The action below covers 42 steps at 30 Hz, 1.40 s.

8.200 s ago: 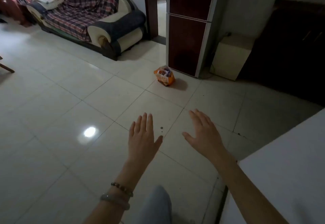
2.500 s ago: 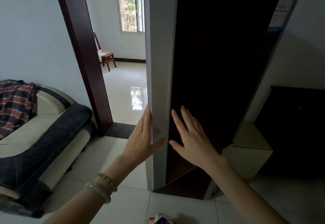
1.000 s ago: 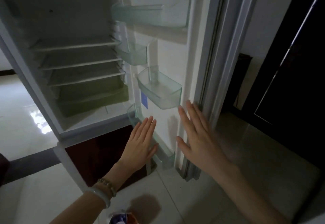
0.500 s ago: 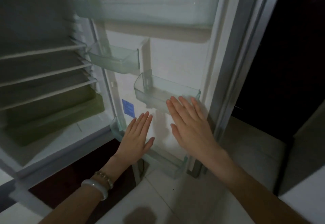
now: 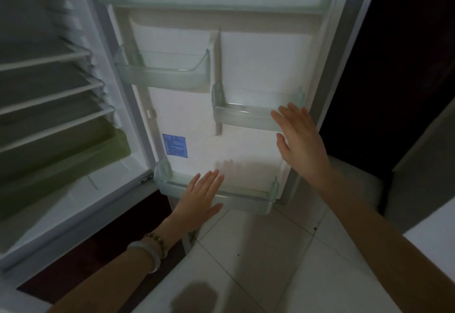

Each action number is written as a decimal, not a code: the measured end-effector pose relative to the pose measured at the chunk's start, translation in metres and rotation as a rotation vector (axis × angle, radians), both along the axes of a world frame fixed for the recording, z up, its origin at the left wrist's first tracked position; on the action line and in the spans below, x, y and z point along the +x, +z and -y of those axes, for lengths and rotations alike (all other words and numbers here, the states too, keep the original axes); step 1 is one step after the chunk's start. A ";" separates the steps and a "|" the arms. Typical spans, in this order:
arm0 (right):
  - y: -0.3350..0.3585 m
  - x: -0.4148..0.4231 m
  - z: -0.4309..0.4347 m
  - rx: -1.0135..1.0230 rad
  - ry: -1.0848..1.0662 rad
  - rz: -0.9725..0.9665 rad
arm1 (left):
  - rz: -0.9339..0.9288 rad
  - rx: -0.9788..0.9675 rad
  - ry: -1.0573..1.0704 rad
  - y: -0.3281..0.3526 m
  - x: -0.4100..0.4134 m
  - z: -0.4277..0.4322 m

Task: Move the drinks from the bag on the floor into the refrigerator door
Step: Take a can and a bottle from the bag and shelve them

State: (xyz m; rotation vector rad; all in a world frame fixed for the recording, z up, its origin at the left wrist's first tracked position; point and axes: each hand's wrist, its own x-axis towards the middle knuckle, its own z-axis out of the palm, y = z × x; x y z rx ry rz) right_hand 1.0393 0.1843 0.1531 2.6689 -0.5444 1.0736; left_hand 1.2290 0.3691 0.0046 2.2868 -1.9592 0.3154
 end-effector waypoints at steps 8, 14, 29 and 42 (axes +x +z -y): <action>0.002 0.017 0.055 0.067 -0.052 -0.056 | -0.109 0.226 0.105 -0.041 0.014 0.041; 0.000 0.029 0.099 0.154 -0.009 -0.046 | -0.086 0.260 0.145 -0.058 0.029 0.078; -0.013 0.048 0.136 0.111 0.109 0.008 | -0.131 0.243 0.190 -0.069 0.030 0.101; -0.010 0.047 0.125 0.139 0.084 -0.017 | -0.108 0.312 0.197 -0.065 0.032 0.098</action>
